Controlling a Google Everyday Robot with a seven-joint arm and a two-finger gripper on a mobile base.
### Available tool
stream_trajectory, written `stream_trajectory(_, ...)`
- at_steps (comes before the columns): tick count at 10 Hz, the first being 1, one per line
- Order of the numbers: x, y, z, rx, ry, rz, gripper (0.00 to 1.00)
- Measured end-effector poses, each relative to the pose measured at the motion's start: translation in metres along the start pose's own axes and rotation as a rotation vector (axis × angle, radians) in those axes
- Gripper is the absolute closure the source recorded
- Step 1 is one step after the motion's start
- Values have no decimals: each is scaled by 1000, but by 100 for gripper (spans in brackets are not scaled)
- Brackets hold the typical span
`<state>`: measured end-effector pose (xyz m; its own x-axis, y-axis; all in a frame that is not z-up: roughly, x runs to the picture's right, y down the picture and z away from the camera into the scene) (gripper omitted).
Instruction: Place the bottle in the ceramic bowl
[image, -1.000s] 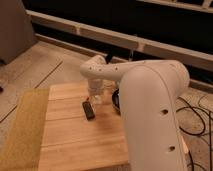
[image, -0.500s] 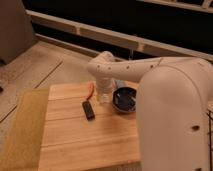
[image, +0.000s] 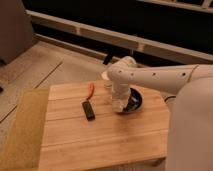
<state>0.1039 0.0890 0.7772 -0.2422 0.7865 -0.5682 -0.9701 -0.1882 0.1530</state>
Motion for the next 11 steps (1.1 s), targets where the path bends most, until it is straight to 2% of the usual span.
stream_trajectory(3,-1,-44,1,-41,-12,59,100)
stream_trajectory(6,-10,-74,4,-70,-17,85,100)
stream_trajectory(9,-27,-91,6,-77,-11,71,100)
stream_trajectory(11,-41,-87,3,-91,-23,39,100)
